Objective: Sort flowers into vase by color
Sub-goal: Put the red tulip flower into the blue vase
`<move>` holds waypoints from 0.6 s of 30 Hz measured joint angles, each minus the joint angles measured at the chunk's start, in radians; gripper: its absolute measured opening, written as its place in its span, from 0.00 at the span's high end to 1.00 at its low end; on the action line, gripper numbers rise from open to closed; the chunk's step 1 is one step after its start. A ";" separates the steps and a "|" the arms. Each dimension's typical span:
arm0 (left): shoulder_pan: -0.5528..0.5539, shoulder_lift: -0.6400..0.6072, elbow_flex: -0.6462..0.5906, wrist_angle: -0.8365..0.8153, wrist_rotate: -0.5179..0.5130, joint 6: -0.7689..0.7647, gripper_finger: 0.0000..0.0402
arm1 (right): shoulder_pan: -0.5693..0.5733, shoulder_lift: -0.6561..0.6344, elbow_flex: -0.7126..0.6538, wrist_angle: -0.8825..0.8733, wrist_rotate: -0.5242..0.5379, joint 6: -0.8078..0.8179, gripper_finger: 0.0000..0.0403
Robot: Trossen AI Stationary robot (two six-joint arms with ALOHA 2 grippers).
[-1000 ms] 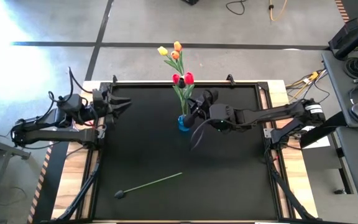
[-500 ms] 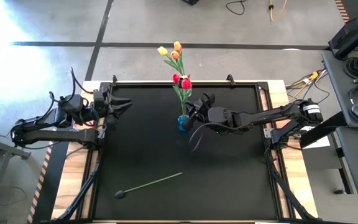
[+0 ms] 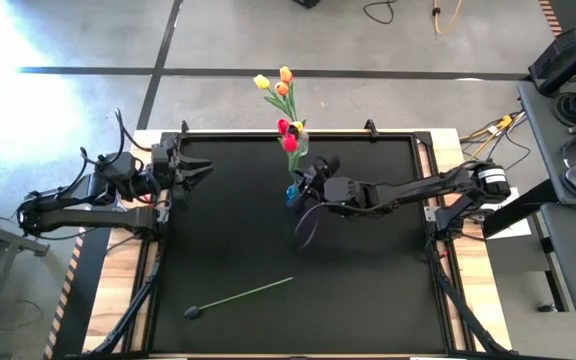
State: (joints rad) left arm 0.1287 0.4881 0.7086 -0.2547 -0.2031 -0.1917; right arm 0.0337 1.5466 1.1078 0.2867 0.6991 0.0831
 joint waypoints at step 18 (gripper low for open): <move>-0.001 -0.003 0.000 -0.004 0.001 -0.010 0.82 | -0.036 0.127 -0.001 -0.004 0.042 0.070 0.98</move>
State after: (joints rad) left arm 0.1280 0.4854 0.7086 -0.2587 -0.2020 -0.2016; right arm -0.0023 1.6738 1.1072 0.2823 0.7415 0.1530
